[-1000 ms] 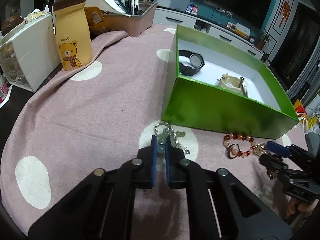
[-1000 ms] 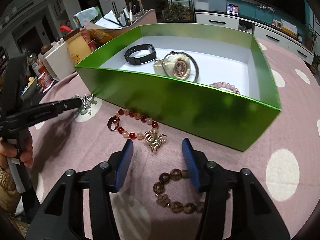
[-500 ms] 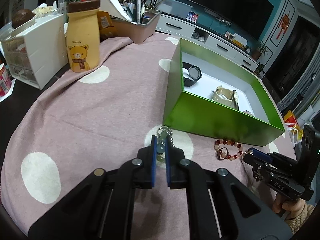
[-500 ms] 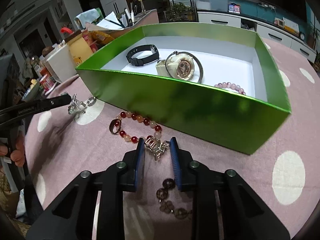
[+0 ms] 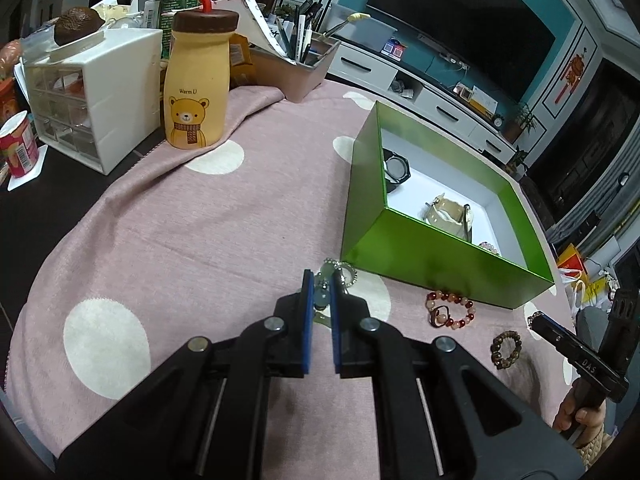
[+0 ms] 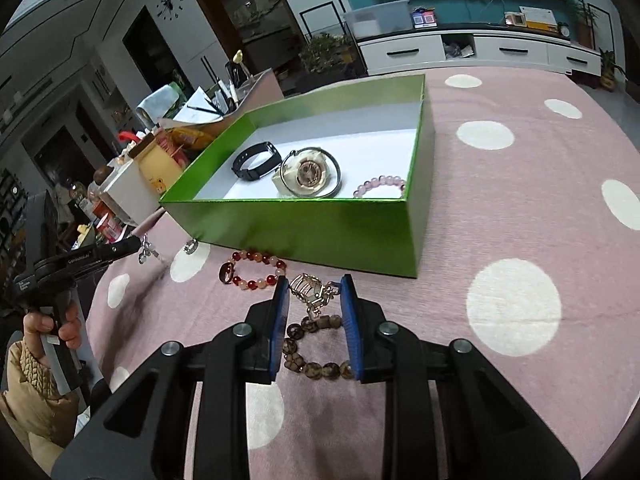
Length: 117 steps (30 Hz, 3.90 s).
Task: Organize jewelry
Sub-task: 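Carry both charm bracelets into the green box and open both tools, then withdraw both tools from the box back over the table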
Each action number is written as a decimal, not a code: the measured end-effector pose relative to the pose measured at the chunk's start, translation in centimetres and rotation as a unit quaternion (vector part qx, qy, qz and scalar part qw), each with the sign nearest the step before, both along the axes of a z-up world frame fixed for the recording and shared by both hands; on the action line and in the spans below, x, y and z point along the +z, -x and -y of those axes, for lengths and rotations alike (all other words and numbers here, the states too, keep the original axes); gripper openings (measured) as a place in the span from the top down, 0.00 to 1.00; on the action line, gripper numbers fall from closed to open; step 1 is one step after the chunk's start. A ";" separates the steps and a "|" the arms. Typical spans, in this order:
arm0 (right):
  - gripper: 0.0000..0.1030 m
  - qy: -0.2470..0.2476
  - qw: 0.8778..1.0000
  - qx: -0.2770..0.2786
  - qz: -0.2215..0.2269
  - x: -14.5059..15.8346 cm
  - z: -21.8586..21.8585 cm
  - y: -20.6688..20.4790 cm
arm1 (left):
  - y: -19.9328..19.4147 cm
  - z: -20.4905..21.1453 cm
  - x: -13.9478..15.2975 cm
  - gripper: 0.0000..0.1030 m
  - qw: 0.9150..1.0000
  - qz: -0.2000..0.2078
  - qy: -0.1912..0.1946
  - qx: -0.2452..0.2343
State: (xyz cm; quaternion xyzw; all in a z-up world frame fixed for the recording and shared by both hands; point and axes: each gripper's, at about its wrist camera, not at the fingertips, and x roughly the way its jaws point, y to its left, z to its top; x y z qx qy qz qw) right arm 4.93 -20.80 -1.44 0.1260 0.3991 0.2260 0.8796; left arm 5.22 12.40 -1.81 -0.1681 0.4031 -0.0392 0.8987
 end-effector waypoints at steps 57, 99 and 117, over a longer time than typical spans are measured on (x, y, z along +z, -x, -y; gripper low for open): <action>0.74 -0.058 0.993 -0.030 0.097 5.4 3.9 2.4 | -1.7 10.9 9.4 0.93 0.990 0.079 -0.065 -0.098; 0.74 0.077 0.996 -0.050 -0.021 2.3 -1.9 -12.9 | -13.5 13.5 1.3 0.93 0.988 -0.036 -0.113 -0.100; 0.42 0.045 0.995 -0.091 0.016 4.9 0.9 -10.2 | -12.3 9.8 4.4 0.31 0.994 -0.003 -0.079 -0.070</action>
